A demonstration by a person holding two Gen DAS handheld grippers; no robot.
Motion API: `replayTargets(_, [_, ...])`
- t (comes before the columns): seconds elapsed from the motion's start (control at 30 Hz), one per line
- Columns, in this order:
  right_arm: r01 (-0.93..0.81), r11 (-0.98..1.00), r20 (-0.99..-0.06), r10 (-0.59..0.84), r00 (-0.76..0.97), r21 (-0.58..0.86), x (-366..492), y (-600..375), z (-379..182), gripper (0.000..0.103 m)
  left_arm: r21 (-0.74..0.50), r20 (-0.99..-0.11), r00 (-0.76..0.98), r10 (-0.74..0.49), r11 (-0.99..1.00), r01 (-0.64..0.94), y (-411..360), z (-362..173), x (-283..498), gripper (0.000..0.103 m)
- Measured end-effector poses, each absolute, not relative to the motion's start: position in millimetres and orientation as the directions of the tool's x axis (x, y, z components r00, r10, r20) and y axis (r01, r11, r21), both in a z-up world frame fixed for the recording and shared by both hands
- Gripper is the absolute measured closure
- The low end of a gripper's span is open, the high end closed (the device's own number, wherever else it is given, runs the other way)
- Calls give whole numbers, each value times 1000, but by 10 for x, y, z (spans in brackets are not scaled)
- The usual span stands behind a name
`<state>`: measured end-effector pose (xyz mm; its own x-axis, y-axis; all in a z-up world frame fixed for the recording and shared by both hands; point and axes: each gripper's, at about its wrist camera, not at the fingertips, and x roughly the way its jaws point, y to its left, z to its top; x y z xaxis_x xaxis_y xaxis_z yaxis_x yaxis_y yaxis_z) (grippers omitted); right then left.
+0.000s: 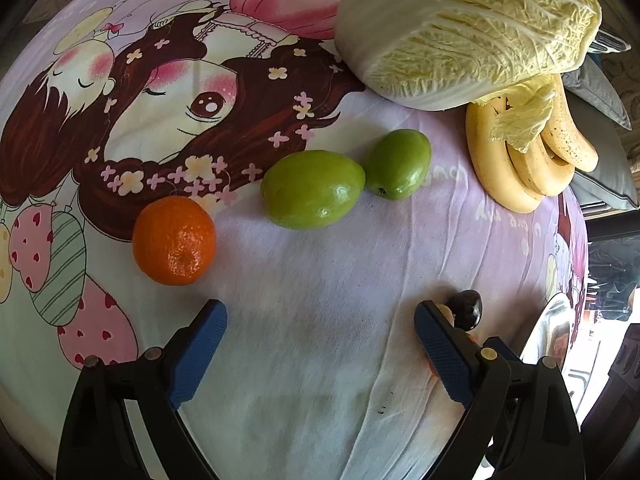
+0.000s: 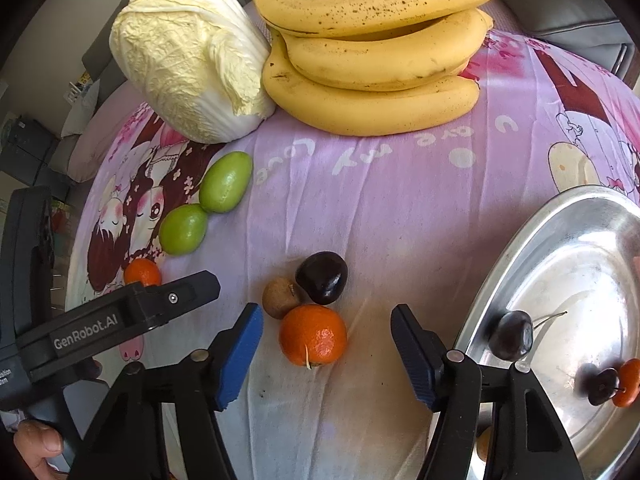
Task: Organize fruits
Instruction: 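Close the right tool on a tangerine while the left tool grasps a brown round fruit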
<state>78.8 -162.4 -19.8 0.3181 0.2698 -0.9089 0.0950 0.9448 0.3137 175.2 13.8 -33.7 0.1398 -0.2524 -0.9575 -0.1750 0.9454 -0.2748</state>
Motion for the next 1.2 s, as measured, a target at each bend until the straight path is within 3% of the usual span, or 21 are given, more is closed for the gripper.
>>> replayTargets(0.13, [83,946,-914,276,299,313,791,-1577,-248,48,-266,-960,132,-246,951,-161,103,-352,1763,8])
replayTargets(0.4, [63,953,-921,269,283,298,792,-1511,-309,54,-268,-959,125,-253,956,-118,-172,-310,1747,8])
replayTargets(0.5, [60,952,-921,272,279,299,795,-1500,-322,62,-274,-958,119,-261,955,-111,-259,-328,1751,8])
replayTargets(0.87, [80,947,-910,273,313,311,761,-1631,-203,62,-333,-939,128,-321,938,-95,-540,-309,1799,10])
replayTargets(1.0, [92,946,-908,267,322,311,740,-1694,-172,62,-340,-935,129,-329,938,-69,-710,-305,1815,28])
replayTargets(1.2, [97,944,-907,271,322,317,708,-1734,-158,62,-352,-929,132,-345,935,-36,-889,-283,1826,33])
